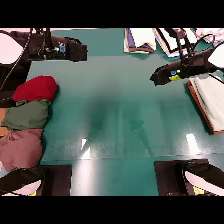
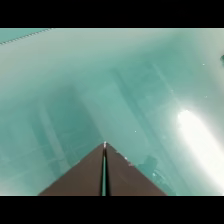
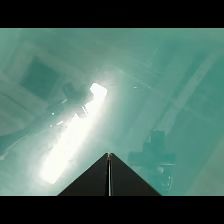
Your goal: Fold the shirts.
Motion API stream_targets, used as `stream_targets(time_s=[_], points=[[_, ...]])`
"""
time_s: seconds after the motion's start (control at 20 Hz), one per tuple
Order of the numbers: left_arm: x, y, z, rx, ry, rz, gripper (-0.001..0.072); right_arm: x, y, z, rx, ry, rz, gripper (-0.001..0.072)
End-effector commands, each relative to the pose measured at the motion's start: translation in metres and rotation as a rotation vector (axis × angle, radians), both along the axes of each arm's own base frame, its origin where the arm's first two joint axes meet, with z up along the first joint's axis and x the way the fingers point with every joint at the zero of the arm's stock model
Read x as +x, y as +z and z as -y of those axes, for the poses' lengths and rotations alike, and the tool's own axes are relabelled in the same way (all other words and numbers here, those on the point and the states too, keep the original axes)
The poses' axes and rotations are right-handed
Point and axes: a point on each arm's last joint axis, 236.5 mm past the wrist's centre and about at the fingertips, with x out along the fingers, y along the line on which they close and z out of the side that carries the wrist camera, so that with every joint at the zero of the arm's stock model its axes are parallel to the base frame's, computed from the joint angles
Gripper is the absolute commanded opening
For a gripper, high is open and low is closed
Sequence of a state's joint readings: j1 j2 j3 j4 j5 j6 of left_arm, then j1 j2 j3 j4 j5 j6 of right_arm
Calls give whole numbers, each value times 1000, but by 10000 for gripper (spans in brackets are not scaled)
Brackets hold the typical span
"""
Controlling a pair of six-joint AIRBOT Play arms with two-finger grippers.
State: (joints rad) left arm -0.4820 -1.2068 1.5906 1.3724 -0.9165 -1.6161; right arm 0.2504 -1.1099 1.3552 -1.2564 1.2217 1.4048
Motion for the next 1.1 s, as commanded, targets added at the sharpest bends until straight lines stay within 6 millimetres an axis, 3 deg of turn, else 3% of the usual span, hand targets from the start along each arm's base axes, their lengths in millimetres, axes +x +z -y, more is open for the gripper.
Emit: stream_targets(time_s=[0.0,0.45,0.6,0.65,0.7,0.75,0.9,1.05], points=[[0,0,0,0,0,1,28,0,0,-1,1,1,0,16],[0,0,0,0,0,0,27,-1,0,-2,7,2,-2,16],[13,16,-3,9,7,102,29,-1,0,-2,7,3,-2,16],[24,15,-20,70,46,138,131,-1,0,-2,7,2,-2,16],[36,8,-48,115,128,124,455,-1,1,-2,7,2,-2,16],[49,-6,-88,163,247,73,649,-1,0,-2,7,3,-2,16],[66,-72,-202,328,483,-140,652,-1,0,-2,7,2,-2,16],[65,-153,-272,375,600,-327,652,-1,1,-2,8,2,-2,16]])
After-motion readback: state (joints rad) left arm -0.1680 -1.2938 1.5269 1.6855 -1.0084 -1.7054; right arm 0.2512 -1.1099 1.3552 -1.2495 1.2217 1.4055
